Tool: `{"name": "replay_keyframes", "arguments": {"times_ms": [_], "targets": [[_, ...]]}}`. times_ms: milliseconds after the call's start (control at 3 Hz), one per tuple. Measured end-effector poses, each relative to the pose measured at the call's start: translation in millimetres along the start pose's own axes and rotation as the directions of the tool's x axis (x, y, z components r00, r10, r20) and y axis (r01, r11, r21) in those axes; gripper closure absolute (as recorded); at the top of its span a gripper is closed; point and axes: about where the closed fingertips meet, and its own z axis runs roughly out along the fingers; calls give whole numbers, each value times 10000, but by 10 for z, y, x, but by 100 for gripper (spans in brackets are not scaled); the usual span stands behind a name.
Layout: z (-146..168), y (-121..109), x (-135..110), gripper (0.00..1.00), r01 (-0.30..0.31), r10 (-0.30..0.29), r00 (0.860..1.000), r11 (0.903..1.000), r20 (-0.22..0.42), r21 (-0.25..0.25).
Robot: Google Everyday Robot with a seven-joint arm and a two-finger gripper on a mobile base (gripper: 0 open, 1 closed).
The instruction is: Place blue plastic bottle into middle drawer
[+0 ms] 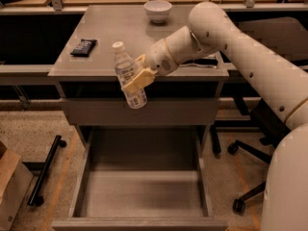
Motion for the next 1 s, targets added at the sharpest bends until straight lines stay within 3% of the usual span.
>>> {"name": "replay_keyframes", "arguments": {"times_ms": [667,1000], "targets": [[601,579,614,100,-61,98,9986,9974,515,-715],[599,576,611,100,-56,93,9986,9974,518,-712]]}}
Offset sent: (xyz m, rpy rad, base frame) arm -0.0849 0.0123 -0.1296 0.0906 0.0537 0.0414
